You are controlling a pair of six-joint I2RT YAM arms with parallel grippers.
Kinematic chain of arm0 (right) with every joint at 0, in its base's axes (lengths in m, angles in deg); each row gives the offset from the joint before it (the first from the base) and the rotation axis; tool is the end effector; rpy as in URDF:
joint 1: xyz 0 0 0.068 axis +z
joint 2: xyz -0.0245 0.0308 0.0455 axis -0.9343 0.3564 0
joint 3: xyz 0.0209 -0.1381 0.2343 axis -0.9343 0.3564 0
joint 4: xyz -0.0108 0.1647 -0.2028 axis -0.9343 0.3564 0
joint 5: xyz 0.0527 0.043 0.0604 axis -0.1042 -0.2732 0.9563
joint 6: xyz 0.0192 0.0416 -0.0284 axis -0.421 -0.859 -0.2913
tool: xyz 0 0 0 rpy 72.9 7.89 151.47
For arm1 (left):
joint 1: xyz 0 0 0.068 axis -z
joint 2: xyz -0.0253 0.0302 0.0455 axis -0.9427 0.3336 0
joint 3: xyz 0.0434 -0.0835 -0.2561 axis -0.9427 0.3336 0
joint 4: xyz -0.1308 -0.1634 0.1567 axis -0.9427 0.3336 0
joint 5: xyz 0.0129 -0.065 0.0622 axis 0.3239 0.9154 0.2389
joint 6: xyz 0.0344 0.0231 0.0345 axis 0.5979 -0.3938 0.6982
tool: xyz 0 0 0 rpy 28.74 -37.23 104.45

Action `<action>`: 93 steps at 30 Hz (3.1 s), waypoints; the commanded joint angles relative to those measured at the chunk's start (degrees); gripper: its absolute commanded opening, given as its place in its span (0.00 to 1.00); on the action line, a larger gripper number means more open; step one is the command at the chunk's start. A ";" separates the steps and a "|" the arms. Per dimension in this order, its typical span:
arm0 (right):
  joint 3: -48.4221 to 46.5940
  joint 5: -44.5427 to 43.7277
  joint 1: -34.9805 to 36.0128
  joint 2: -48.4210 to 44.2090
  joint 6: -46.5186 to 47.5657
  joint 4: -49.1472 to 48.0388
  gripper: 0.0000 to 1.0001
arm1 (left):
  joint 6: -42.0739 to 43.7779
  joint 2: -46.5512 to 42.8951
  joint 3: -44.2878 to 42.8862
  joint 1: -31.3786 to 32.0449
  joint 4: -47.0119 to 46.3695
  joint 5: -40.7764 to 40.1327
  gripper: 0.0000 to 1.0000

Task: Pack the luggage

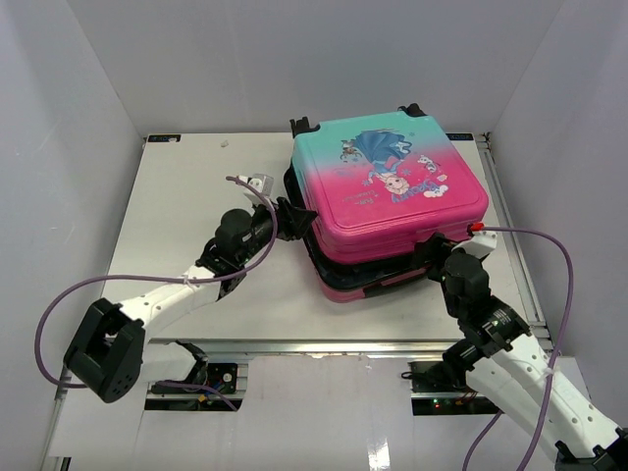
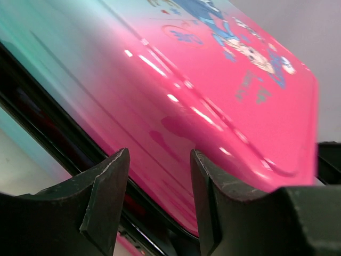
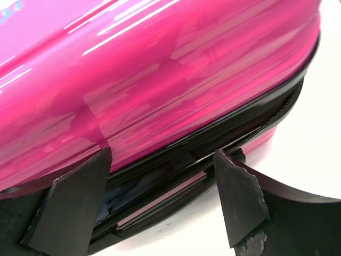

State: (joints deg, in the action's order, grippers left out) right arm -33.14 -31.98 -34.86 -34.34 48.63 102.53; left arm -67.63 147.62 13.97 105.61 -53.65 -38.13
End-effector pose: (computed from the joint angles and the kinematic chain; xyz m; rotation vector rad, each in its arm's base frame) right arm 0.1192 0.0553 0.2676 0.3893 1.7835 0.2019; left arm 0.2297 -0.1658 0.2700 0.1680 1.7205 -0.9333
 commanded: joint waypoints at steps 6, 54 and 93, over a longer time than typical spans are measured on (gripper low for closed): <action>-3.12 -15.10 -0.05 6.35 -6.20 2.72 0.82 | 1.98 0.98 -16.49 -4.14 16.78 -14.29 0.46; -7.74 -25.34 -3.43 10.70 -7.01 10.44 0.81 | -3.14 19.11 -20.89 -17.73 22.09 -13.54 0.27; -11.98 -24.69 -3.85 4.73 -3.47 15.40 0.84 | -11.39 12.32 -3.35 5.46 16.17 -20.67 0.00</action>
State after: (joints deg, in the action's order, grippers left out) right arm -44.77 -55.91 -38.69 -28.53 45.75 118.43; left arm -79.53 157.44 12.03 113.31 -40.27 -57.78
